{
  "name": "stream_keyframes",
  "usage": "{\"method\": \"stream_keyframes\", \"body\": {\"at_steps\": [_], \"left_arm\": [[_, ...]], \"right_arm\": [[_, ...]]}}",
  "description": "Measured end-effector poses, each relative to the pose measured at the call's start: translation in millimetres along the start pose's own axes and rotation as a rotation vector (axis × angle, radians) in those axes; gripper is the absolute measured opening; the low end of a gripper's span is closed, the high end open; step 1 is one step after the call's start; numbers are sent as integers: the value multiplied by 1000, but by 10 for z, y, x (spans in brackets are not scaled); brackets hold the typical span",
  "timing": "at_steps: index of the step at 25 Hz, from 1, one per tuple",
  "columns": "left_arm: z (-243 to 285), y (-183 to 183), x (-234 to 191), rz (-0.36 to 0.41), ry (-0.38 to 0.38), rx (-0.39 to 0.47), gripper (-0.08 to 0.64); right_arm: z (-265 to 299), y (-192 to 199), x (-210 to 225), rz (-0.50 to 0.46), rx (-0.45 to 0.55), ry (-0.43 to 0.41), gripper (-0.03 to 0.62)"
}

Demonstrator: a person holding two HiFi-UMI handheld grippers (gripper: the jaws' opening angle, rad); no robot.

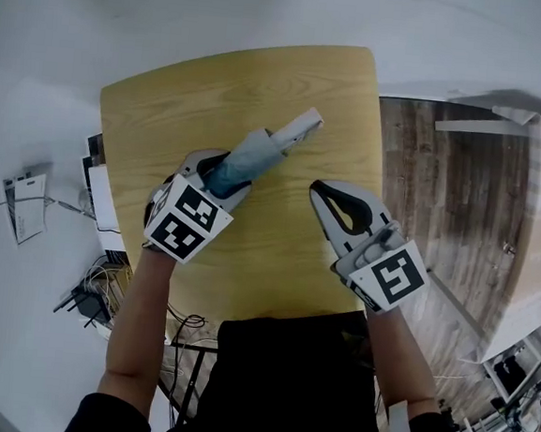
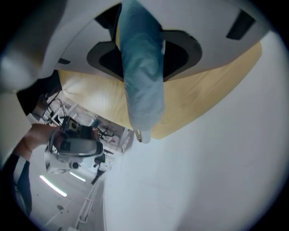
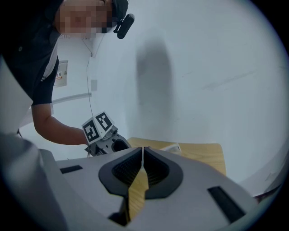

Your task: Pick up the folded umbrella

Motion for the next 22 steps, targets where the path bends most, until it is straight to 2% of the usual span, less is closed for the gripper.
{"method": "stream_keyframes", "body": {"at_steps": [3, 7, 11, 14, 18, 22], "left_arm": [[-252, -159, -87, -134, -19, 190, 253], [-816, -290, -12, -260, -16, 432, 252], [-1535, -508, 32, -367, 27, 753, 252], [-2083, -649, 45, -408, 42, 976, 252], [-2682, -603, 140, -458, 70, 1164, 252], [-3045, -579, 426, -499, 110, 1302, 252]], "right_arm": [[-94, -191, 43, -32, 20, -1, 26], [-314, -638, -111, -46, 90, 14, 26], [-464, -1177, -280, -172, 139, -7, 25], [-546, -1589, -471, -258, 195, -42, 26], [-750, -1938, -885, -299, 267, -87, 26], [-1013, -2019, -1148, -345, 289, -154, 26]]}}
Point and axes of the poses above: the fingertips, and each gripper's own axes: z forward along the fingers, x to its right, y out of its underside, the point moved 5 cm from there along -z, backward along the fingers, and after that the axes turned 3 degrees about -x, right-handed, at the moved point
